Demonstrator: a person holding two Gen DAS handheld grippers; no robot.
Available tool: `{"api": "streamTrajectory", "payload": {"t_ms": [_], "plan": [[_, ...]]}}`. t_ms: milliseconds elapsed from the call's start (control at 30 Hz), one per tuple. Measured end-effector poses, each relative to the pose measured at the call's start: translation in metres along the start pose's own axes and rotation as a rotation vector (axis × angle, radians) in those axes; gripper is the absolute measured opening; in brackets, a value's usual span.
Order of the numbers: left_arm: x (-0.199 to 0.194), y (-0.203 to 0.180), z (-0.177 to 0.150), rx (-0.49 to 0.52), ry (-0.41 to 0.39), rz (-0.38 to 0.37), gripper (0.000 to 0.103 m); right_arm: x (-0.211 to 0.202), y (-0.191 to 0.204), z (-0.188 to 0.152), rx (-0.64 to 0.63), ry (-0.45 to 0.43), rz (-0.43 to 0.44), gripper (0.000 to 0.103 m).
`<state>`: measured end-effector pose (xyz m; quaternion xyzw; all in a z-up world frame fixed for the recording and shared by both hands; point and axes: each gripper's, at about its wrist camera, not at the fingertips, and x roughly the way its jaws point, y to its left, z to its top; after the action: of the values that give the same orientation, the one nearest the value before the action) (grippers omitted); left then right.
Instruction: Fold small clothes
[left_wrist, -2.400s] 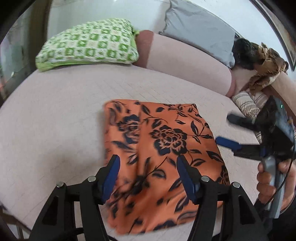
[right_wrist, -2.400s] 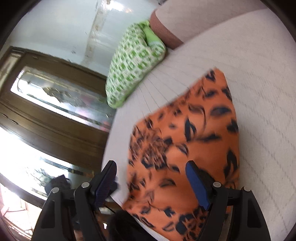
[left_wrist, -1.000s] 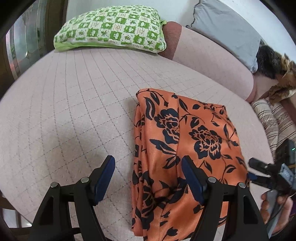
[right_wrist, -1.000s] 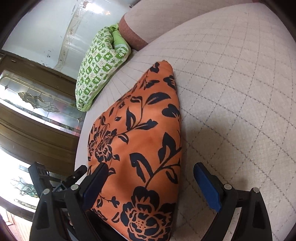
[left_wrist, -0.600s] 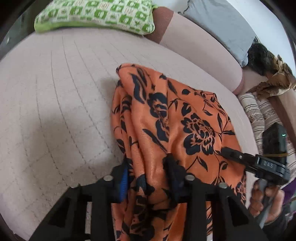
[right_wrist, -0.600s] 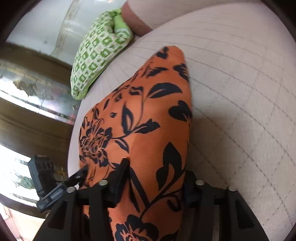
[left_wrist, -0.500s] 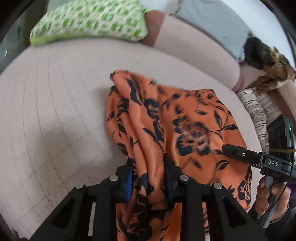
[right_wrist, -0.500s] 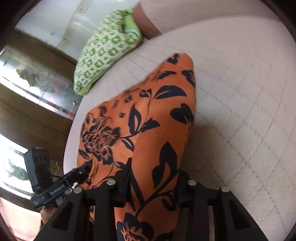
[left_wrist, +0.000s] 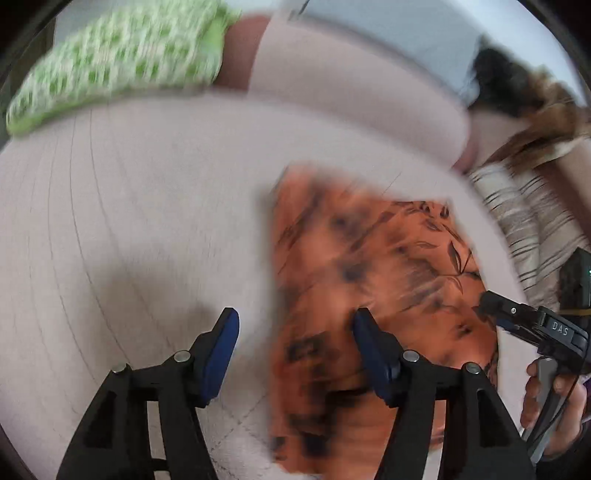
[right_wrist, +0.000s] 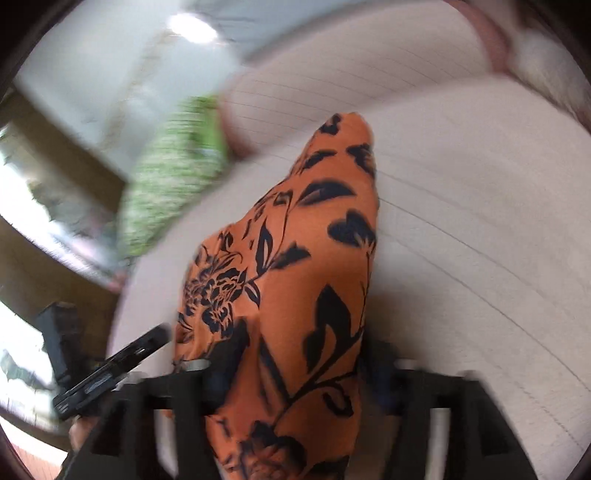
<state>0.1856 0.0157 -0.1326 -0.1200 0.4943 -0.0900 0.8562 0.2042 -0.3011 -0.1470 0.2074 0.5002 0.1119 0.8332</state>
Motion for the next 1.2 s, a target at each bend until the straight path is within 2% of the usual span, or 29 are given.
{"api": "streamTrajectory", "payload": {"t_ms": [67, 167, 233, 300, 333, 367, 400, 433, 467, 500, 533, 633, 767, 833, 933, 1000, 1100, 1200], "plan": [[-0.010, 0.007, -0.007, -0.017, -0.039, -0.014, 0.065, -0.007, -0.013, -0.011, 0.027, -0.027, 0.044, 0.073], [-0.039, 0.001, -0.014, 0.039, -0.106, 0.006, 0.065, -0.035, -0.003, -0.021, -0.025, -0.116, 0.017, 0.073], [-0.055, -0.007, -0.016, 0.077, -0.142, -0.004, 0.065, -0.059, 0.010, -0.026, -0.045, -0.186, 0.066, 0.073], [-0.063, -0.018, -0.026, 0.111, -0.154, -0.013, 0.065, -0.076, 0.033, -0.031, -0.095, -0.219, 0.144, 0.074], [-0.062, -0.021, -0.027, 0.110, -0.153, -0.020, 0.069, -0.079, 0.042, -0.035, -0.113, -0.221, 0.167, 0.075], [-0.054, -0.023, -0.032, 0.112, -0.131, -0.022, 0.071, -0.077, 0.047, -0.041, -0.129, -0.200, 0.206, 0.083], [-0.043, -0.021, -0.036, 0.113, -0.098, 0.003, 0.072, -0.070, 0.049, -0.045, -0.135, -0.170, 0.229, 0.090], [-0.028, -0.021, -0.035, 0.106, -0.048, 0.043, 0.072, -0.054, 0.048, -0.048, -0.134, -0.113, 0.234, 0.091], [-0.011, -0.019, -0.038, 0.090, 0.023, 0.074, 0.072, -0.029, 0.040, -0.053, -0.115, -0.015, 0.184, 0.091], [-0.008, -0.016, -0.038, 0.074, 0.047, 0.069, 0.074, -0.017, 0.039, -0.055, -0.109, 0.016, 0.153, 0.091], [-0.012, -0.016, -0.038, 0.061, 0.039, 0.070, 0.074, -0.021, 0.043, -0.057, -0.128, -0.014, 0.139, 0.090], [-0.044, -0.025, -0.037, 0.100, -0.046, 0.104, 0.074, -0.055, 0.069, -0.062, -0.215, -0.100, 0.106, 0.090], [-0.082, -0.037, -0.041, 0.116, -0.121, 0.127, 0.077, -0.092, 0.091, -0.084, -0.301, -0.198, -0.010, 0.090], [-0.100, -0.039, -0.048, 0.120, -0.156, 0.158, 0.085, -0.098, 0.094, -0.106, -0.306, -0.192, -0.093, 0.091], [-0.118, -0.043, -0.064, 0.130, -0.184, 0.192, 0.085, -0.098, 0.090, -0.130, -0.300, -0.152, -0.187, 0.091], [-0.123, -0.044, -0.073, 0.133, -0.176, 0.214, 0.085, -0.097, 0.091, -0.144, -0.320, -0.137, -0.242, 0.097], [-0.137, -0.047, -0.083, 0.142, -0.209, 0.233, 0.085, -0.109, 0.092, -0.151, -0.341, -0.158, -0.284, 0.097], [-0.153, -0.052, -0.086, 0.137, -0.231, 0.229, 0.094, -0.127, 0.099, -0.148, -0.340, -0.211, -0.301, 0.102]]}}
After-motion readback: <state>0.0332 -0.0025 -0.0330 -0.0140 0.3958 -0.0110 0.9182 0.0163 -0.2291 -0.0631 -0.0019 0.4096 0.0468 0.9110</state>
